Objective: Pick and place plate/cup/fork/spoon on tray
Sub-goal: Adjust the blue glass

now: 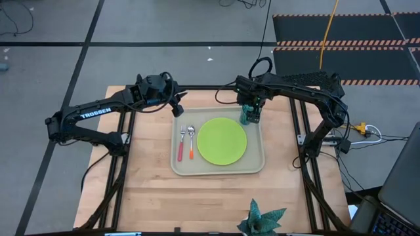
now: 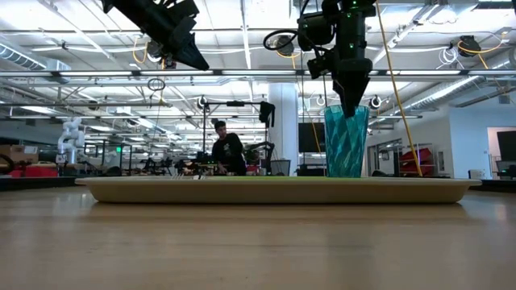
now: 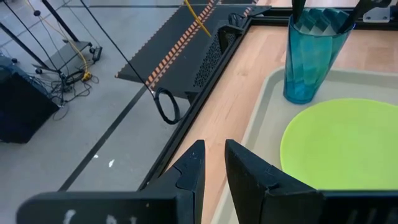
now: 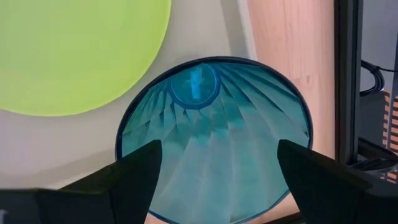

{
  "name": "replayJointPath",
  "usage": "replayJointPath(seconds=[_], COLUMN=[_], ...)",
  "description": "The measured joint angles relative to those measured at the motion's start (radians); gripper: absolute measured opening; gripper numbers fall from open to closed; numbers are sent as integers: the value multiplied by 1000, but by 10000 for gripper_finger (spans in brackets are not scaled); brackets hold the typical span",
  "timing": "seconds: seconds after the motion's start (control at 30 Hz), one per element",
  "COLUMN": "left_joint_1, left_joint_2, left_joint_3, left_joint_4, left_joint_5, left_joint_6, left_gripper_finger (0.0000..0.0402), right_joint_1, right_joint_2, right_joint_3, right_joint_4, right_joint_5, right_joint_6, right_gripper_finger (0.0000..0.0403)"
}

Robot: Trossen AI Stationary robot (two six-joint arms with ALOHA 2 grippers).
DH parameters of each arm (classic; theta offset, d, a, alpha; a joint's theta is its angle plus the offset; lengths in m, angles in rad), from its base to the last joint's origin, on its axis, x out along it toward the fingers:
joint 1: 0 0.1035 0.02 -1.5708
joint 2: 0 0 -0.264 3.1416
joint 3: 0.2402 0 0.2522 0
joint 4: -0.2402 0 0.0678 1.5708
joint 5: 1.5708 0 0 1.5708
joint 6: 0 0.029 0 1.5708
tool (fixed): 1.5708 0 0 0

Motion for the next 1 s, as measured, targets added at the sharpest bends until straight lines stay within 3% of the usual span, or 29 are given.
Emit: replayJointPath(seconds=[0.87,1.0], left_joint_1=[0,0], left_joint_2=[0,0], left_joint_3=[0,0], left_joint_4=[-4,2], left_joint_5=[0,-1], left_joint_6=[8,8], left_gripper_finger=[67,67], right_joint_1=[4,11], right_joint_2=[0,-12], right_joint_3=[50,50], right_joint_4=[-65,-75], right_joint_5=[-2,54], right_joint_6=[15,8], right_gripper_finger=[316,315])
